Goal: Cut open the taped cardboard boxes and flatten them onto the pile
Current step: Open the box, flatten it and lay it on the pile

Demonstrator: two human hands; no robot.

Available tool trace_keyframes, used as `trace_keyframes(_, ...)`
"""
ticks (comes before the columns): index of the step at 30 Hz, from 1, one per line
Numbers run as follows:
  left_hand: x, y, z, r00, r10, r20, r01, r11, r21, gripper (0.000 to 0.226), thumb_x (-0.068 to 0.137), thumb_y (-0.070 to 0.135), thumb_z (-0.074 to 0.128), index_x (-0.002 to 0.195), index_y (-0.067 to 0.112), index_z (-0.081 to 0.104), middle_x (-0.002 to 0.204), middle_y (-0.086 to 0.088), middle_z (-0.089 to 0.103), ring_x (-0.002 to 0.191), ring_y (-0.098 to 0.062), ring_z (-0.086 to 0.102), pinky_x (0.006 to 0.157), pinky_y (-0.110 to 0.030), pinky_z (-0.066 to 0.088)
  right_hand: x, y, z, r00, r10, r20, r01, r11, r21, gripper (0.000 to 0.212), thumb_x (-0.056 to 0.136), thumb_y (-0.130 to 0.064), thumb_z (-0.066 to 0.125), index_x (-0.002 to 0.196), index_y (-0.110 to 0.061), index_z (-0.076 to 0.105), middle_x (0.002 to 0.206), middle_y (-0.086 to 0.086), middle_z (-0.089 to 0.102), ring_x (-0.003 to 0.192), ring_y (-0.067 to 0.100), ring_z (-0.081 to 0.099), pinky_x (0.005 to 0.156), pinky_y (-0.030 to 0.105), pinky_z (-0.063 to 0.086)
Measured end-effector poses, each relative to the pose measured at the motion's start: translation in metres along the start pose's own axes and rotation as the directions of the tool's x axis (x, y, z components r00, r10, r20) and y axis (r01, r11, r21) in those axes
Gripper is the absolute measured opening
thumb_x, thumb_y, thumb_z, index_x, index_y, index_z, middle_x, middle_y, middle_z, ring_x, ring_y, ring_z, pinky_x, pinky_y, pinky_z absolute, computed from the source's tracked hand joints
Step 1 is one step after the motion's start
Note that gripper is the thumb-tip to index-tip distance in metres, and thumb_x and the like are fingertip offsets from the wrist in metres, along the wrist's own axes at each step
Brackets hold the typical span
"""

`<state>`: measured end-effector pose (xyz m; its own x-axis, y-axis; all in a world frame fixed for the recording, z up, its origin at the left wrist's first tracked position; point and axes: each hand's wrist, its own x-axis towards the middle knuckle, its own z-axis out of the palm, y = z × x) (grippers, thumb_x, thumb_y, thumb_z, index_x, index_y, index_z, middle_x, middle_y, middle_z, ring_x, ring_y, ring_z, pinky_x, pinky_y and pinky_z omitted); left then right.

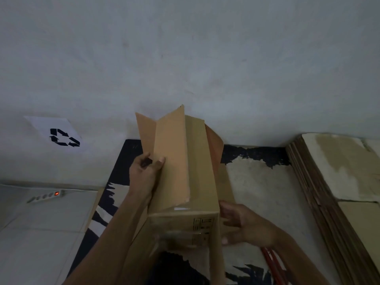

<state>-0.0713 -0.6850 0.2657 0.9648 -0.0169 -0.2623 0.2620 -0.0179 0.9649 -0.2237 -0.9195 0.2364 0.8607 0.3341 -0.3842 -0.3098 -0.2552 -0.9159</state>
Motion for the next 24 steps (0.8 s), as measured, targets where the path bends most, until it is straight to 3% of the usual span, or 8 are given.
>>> trace_keyframes(4,-0.022,0.018,-0.006,0.992,0.031,0.121,-0.042,0.995,0.09,0.039,0.1,0.05,0.046,0.114,0.022,0.068,0.101,-0.014,0.07,0.096,-0.036,0.067,0.091,-0.052,0.055,0.014,0.012,0.031,0.982,-0.073,-0.174,0.114,0.964,0.239,0.047,0.08,-0.009,0.079,0.124,-0.005,0.063,0.126,0.011,0.066,0.123,0.028,0.059,0.105,0.043,0.046)
trace_keyframes(6,-0.032,0.026,-0.013,0.965,-0.093,0.244,0.083,0.995,0.052,0.068,0.086,0.079,0.04,0.121,0.027,0.068,0.105,-0.028,0.06,0.094,-0.048,0.059,0.097,-0.061,0.047,0.021,0.016,0.041,0.934,-0.019,-0.356,0.124,0.954,0.275,0.043,0.064,-0.027,0.089,0.096,-0.005,0.07,0.103,0.011,0.073,0.104,0.026,0.067,0.09,0.039,0.053)
trace_keyframes(8,-0.042,0.032,-0.019,0.936,-0.136,0.325,0.113,0.99,0.088,0.096,0.065,0.092,0.046,0.137,0.03,0.055,0.108,-0.02,0.062,0.088,-0.037,0.065,0.091,-0.053,0.053,0.029,0.018,0.048,0.875,0.013,-0.484,0.135,0.954,0.268,0.044,0.056,-0.033,0.09,0.082,-0.003,0.07,0.086,0.013,0.073,0.087,0.025,0.069,0.074,0.032,0.054)
trace_keyframes(11,-0.056,0.03,-0.023,0.926,-0.097,0.366,-0.008,0.961,0.275,0.11,0.052,0.087,0.064,0.144,0.035,0.039,0.135,0.005,0.056,0.106,-0.012,0.065,0.092,-0.039,0.057,0.032,0.009,0.055,0.87,0.01,-0.493,0.174,0.929,0.326,0.023,0.071,-0.008,0.085,0.089,0.0,0.074,0.091,0.017,0.075,0.087,0.03,0.071,0.071,0.031,0.057)
trace_keyframes(14,-0.066,0.025,-0.027,0.932,-0.12,0.341,0.066,0.984,0.166,0.08,0.068,0.075,0.067,0.133,0.035,0.045,0.128,0.008,0.058,0.09,-0.005,0.068,0.066,-0.021,0.057,0.025,0.006,0.057,0.896,0.037,-0.443,0.148,0.915,0.376,0.025,0.074,0.007,0.077,0.097,-0.003,0.072,0.094,0.013,0.076,0.089,0.025,0.073,0.071,0.027,0.057)
trace_keyframes(18,-0.068,0.027,-0.034,0.921,-0.155,0.358,0.087,0.976,0.198,0.124,0.018,0.09,0.072,0.12,0.022,0.055,0.101,0.003,0.07,0.089,-0.018,0.072,0.061,-0.028,0.06,0.007,0.013,0.057,0.921,0.046,-0.387,0.134,0.895,0.426,0.06,0.052,-0.01,0.095,0.103,0.002,0.066,0.094,0.012,0.076,0.091,0.025,0.072,0.073,0.026,0.056)
trace_keyframes(21,-0.081,0.034,-0.029,0.894,-0.169,0.416,0.045,0.955,0.293,0.114,0.03,0.073,0.08,0.128,0.04,0.031,0.108,0.022,0.052,0.087,-0.005,0.063,0.057,-0.01,0.051,-0.006,0.004,0.06,0.938,-0.048,-0.342,0.233,0.82,0.523,0.061,0.059,-0.011,0.084,0.114,0.003,0.063,0.111,0.016,0.072,0.104,0.029,0.069,0.082,0.033,0.056)
trace_keyframes(24,-0.087,0.032,-0.029,0.849,-0.21,0.484,0.131,0.973,0.191,0.102,0.041,0.061,0.074,0.133,0.037,0.037,0.113,0.014,0.064,0.092,-0.015,0.07,0.061,-0.016,0.055,-0.013,-0.012,0.06,0.907,0.07,-0.415,0.236,0.731,0.641,0.068,0.069,-0.055,0.078,0.117,-0.007,0.07,0.115,0.014,0.071,0.106,0.031,0.068,0.084,0.039,0.056)
